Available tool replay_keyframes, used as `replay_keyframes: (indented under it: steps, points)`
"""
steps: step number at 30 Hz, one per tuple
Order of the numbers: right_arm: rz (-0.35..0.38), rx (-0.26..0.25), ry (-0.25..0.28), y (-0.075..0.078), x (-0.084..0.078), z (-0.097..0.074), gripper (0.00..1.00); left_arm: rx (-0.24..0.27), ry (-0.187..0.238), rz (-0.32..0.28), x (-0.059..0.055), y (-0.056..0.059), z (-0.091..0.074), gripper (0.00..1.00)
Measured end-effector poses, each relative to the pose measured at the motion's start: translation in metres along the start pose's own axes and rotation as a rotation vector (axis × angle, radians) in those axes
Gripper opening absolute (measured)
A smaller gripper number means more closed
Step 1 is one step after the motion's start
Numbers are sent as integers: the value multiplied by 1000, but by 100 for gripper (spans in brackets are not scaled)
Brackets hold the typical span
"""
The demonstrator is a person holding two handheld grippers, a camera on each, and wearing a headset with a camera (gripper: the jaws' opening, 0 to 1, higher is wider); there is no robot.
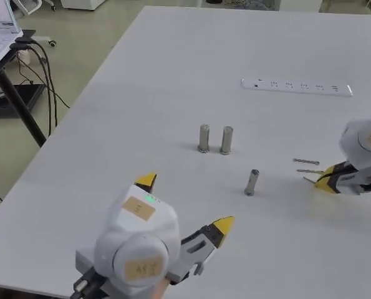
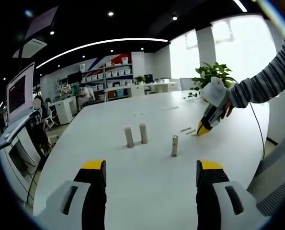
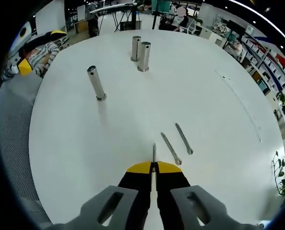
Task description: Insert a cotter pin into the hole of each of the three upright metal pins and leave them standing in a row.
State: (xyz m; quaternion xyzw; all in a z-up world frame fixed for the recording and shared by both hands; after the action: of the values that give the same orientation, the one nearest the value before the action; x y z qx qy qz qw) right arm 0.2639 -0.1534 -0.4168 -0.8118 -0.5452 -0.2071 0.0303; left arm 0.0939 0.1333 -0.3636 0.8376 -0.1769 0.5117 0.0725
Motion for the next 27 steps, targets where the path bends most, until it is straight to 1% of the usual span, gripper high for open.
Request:
replay_keyframes:
  steps: [1,3,5,8,9,10,11,12,15,17,18,19,20,21,22,25,27]
  points:
    - [-4,-5,1,-3,0,-1,0,-1,-4,3,0,0,0,74]
    - [-4,-21,22,-6,2,-5,0,-12,-3,5,0,2,0,73]
    - [0,-25,42,-11,5,-10,0,-22,5,12,1,3,0,72]
    - [-2,-39,68,-16,7,-16,0,-15,1,20,2,4,0,72]
    - [0,-47,83,-19,9,-19,0,-22,-2,4,2,4,-1,72]
    - [0,-48,96,-21,11,-22,0,-33,1,-18,3,3,-2,71]
    - [0,-45,108,-23,12,-24,0,-34,5,-27,4,1,-2,70]
    - [-8,-44,128,-27,15,-28,0,-32,7,-25,5,0,-3,69]
    - [-41,-47,160,-37,20,-37,0,-35,9,-16,7,-1,-3,66]
    - [-58,-41,183,-44,24,-42,0,-76,-7,-47,7,0,-3,63]
    - [-65,-26,190,-47,26,-44,0,-89,-13,-57,9,0,-4,62]
    - [-67,-16,201,-52,27,-46,0,-98,-11,-52,11,0,-4,61]
    - [-77,-18,207,-55,29,-48,0,-127,-11,-46,12,3,-5,58]
    - [-93,-18,211,-58,30,-49,0,-136,-13,-45,14,4,-5,56]
    - [-118,-20,215,-63,32,-52,0,-150,-19,-43,15,6,-5,54]
    - [-157,-10,244,-75,38,-57,0,-182,-34,-45,18,9,-5,52]
    - [-199,-6,269,-81,43,-60,0,-204,-24,-38,22,12,-4,50]
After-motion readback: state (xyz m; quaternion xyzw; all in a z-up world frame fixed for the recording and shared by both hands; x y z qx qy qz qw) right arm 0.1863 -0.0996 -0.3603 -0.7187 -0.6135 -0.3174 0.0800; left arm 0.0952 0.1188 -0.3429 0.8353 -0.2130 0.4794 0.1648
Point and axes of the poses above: the centre of the closed fingertips' face, and the gripper's own axes: z roughly forward along the fingers, y roughly to its right, x roughly out of its top, the point moved 9 cm from there along -z, roughly backward along the fingers, and after that the axes turned 6 degrees about -y, right-handed, at the moved point
